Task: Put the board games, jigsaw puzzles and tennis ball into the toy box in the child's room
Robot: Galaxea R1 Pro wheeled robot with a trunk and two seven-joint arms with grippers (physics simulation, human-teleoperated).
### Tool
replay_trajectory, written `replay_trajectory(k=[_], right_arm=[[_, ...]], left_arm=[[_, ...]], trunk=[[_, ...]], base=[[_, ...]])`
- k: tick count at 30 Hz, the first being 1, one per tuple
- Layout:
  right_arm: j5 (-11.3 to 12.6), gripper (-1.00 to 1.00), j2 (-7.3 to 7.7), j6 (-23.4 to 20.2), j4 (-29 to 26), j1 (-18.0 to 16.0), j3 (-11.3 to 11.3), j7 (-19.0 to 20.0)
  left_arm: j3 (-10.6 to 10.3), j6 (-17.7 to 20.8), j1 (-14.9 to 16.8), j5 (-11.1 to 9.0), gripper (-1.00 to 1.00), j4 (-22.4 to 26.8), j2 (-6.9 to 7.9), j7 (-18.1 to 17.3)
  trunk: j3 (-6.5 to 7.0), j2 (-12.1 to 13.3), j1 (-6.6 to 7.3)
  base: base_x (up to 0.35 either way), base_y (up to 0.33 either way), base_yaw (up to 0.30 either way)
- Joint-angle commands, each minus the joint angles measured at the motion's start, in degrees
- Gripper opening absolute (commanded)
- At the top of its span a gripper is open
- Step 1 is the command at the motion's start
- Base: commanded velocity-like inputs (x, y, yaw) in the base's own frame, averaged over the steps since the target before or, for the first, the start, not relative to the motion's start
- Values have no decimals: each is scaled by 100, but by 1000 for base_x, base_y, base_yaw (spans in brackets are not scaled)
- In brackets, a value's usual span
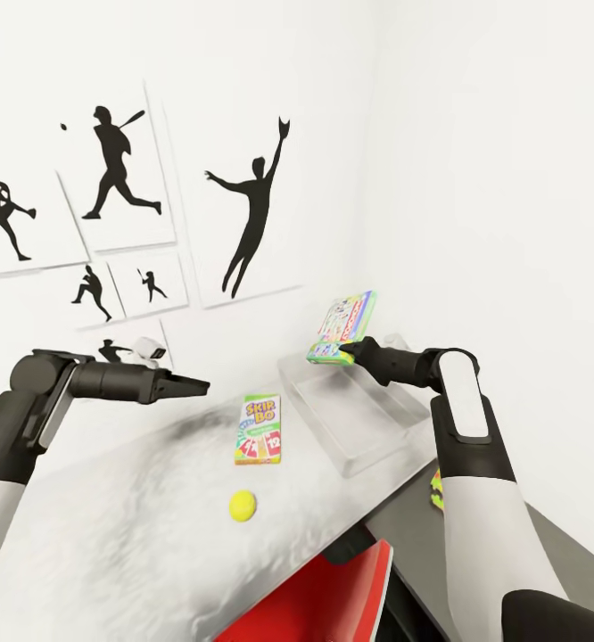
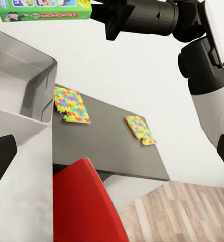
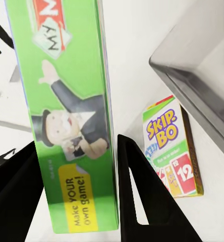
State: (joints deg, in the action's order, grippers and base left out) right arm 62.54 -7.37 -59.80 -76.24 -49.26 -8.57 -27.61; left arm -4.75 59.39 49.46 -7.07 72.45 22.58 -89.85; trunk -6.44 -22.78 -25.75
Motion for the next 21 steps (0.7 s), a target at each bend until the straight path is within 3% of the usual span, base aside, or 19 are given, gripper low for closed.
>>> replay_trajectory(k=[1,21], right_arm=[[66,-100,-4,-20,-4,-7,-13,-60],[67,-100,-4,-20,-58,3,-16,-60]], left_arm=[[-17,61,5,-13,100,-8,8,-15],[-26,61,-14,-6,100,-45,10,-15]], trunk=[[-23,-14,-4],[-57,-14,-4]], base=[[0,0,0],[0,0,0]])
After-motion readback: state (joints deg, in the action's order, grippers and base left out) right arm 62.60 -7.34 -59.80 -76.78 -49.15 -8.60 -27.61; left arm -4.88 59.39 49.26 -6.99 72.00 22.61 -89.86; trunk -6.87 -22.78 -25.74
